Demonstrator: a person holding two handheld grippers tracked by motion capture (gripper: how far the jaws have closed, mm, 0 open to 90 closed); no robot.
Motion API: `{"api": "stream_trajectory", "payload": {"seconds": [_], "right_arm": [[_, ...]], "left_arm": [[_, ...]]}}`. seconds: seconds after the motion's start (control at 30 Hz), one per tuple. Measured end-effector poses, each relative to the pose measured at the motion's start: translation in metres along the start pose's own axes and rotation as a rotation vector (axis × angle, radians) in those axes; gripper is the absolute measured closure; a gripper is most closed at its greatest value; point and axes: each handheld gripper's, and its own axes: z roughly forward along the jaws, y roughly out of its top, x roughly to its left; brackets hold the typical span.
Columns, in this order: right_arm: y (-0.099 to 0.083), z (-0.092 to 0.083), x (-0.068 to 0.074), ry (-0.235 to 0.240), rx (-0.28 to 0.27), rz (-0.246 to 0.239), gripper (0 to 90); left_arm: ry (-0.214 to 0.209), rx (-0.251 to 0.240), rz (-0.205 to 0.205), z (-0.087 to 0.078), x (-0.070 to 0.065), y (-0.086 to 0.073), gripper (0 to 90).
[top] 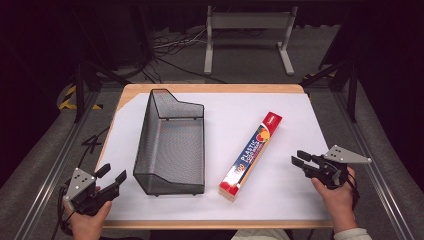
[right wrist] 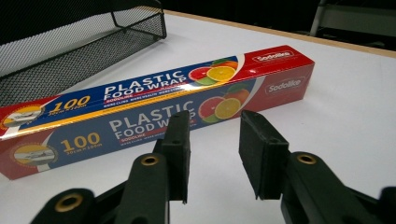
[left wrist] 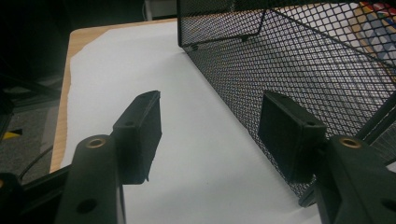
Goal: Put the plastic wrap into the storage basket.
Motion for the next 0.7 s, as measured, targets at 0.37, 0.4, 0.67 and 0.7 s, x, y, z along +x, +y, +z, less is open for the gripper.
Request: {"api": "stream_trajectory", "payload": {"seconds": [0.37,0.4,0.67,0.7], "right_arm": [[0.009,0.0,0.006,0.03,-0.008,-0.013,78.8],[0.011,0.0,0.007,0.038,-0.009,-0.014,80.5],[0.028,0.001,0.016,0.101,0.008,-0.033,90.0],[0.03,0.002,0.016,0.106,0.011,-0.03,90.0]], "left_arm": [[0.01,-0.007,0.009,-0.002,-0.003,0.001,44.3],[0.015,-0.008,0.012,-0.002,-0.004,0.001,44.4],[0.027,-0.006,0.002,-0.002,-0.005,0.001,50.1],[0.025,-0.005,0.004,-0.002,-0.004,0.001,51.7]]}}
